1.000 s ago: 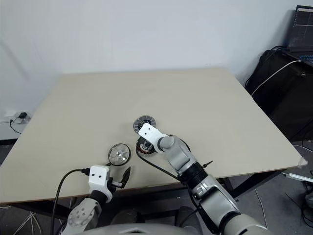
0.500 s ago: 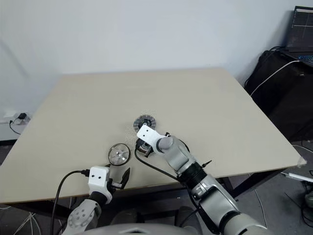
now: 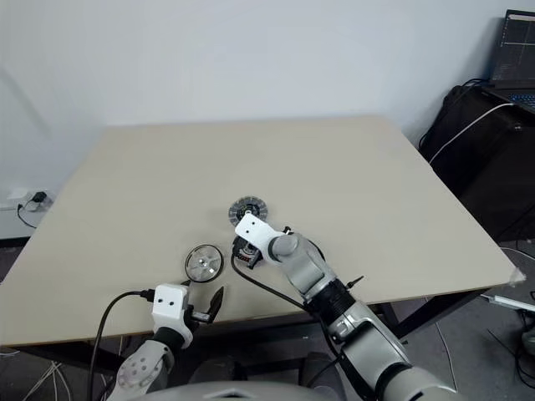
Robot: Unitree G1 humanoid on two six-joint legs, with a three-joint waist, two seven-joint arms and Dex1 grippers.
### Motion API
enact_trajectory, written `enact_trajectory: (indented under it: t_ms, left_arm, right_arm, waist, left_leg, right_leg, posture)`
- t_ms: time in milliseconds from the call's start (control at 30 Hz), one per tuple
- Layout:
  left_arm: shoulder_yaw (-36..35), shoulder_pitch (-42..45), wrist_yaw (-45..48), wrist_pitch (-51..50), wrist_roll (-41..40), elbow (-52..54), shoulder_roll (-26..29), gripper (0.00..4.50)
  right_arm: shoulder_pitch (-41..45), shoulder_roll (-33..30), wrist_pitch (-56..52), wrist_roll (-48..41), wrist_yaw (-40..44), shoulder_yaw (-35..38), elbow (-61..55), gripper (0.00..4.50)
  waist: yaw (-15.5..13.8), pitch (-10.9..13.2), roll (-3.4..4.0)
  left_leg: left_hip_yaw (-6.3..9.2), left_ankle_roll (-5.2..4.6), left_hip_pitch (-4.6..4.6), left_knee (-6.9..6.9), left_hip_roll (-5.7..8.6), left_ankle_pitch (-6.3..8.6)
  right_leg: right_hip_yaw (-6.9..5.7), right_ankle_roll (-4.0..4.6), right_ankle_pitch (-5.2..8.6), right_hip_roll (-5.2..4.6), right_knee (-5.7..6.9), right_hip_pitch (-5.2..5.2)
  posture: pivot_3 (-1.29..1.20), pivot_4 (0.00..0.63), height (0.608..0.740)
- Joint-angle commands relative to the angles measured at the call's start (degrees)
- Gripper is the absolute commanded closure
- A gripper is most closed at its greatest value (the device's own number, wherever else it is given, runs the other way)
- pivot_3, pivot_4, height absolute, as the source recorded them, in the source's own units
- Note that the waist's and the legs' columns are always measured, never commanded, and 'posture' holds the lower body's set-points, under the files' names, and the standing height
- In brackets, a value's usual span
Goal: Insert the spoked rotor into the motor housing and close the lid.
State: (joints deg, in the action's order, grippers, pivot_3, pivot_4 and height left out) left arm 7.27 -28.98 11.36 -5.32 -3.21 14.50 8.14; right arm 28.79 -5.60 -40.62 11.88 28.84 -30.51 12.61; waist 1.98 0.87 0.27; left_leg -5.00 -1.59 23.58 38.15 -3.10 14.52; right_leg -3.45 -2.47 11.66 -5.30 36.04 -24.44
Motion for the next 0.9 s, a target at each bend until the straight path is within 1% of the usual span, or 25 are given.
enact_trajectory:
  t_ms: [33, 267, 500, 900]
  left_arm:
    - [0.19, 0.38, 0.21, 1.22, 0.21, 0.50, -0.02, 0.00]
    - [0.13, 0.61, 0.55, 1.25, 0.07, 0.03, 0.09, 0.00]
    - [0.00, 0.59, 0.66, 1.40, -0.02, -0.28, -0.03, 0.00]
    - [0.03, -0.14, 0.43, 1.95, -0.12, -0.17, -0.35, 0.00]
  right_arm:
    - [0.12, 0.09, -0.67, -1.33, 0.63, 1.97, -4.81, 4.47]
    - [0.22, -0.45, -1.52, -2.13, 0.09, 3.20, -7.07, 4.47]
    - [1.41, -1.39, -1.59, -1.70, 1.58, 1.72, -3.69, 4.47]
    - [3.55, 0.47, -1.60, -2.85, 1.38, 3.33, 0.83, 4.47]
  waist:
    - [0.03, 0.02, 0.00]
    - [0.06, 0.02, 0.00]
    - [0.06, 0.03, 0.00]
    - [0.05, 0.03, 0.00]
  left_leg:
    - [-0.01, 0.00, 0.01, -0.01, 0.00, 0.00]
    - [0.00, 0.00, 0.01, -0.02, 0.00, 0.00]
    - [0.00, 0.00, 0.01, -0.02, 0.00, 0.00]
    - [0.00, 0.00, 0.02, -0.02, 0.00, 0.00]
  right_leg:
    - [0.01, 0.00, 0.00, 0.00, -0.01, -0.01]
    - [0.00, 0.00, 0.00, 0.01, -0.01, -0.02]
    - [0.00, 0.00, 0.01, 0.00, -0.02, -0.02]
    - [0.00, 0.00, 0.00, 0.01, -0.01, -0.02]
  posture:
    - [0.00, 0.000, 0.740]
    - [0.00, 0.000, 0.740]
    - [0.00, 0.000, 0.740]
    - [0.00, 0.000, 0.740]
